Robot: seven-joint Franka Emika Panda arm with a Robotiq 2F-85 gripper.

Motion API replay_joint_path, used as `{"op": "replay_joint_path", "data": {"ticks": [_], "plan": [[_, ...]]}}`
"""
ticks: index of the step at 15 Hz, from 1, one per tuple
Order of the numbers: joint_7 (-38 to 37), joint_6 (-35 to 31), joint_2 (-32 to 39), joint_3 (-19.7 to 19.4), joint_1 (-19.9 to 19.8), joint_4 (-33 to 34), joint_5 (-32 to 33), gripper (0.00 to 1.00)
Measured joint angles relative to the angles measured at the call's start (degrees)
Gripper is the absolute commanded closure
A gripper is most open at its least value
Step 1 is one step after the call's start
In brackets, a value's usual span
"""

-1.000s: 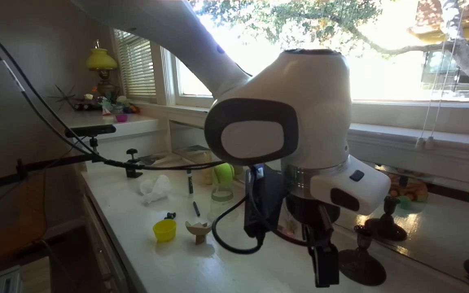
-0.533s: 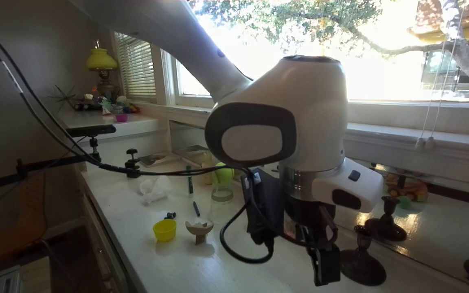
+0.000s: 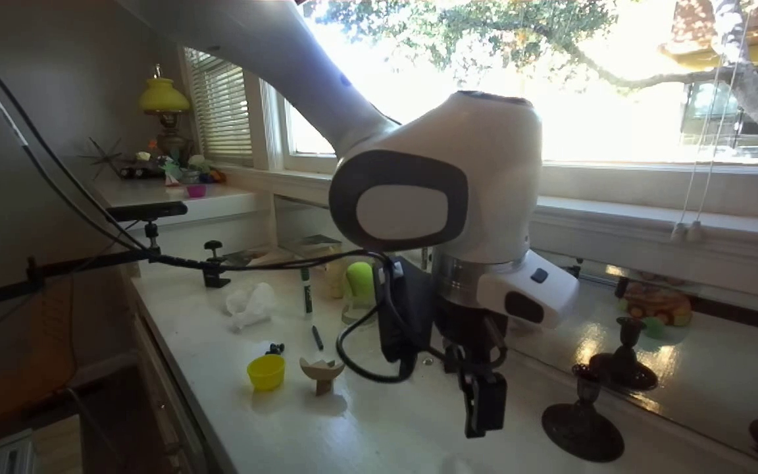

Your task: Alternate the position of the two wooden blocks then stack the yellow bowl on them

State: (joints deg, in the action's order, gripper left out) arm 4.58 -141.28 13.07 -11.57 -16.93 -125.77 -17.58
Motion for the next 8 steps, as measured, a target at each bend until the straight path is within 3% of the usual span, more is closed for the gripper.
{"op": "replay_joint_path", "data": {"ticks": [5, 8], "plan": [[-8.1, 7.5, -4.0, 0.7, 4.2, -0.2, 0.6, 0.00], [-15.6, 8.3, -6.1, 0.7, 6.5, -1.5, 4.6, 0.00]]}}
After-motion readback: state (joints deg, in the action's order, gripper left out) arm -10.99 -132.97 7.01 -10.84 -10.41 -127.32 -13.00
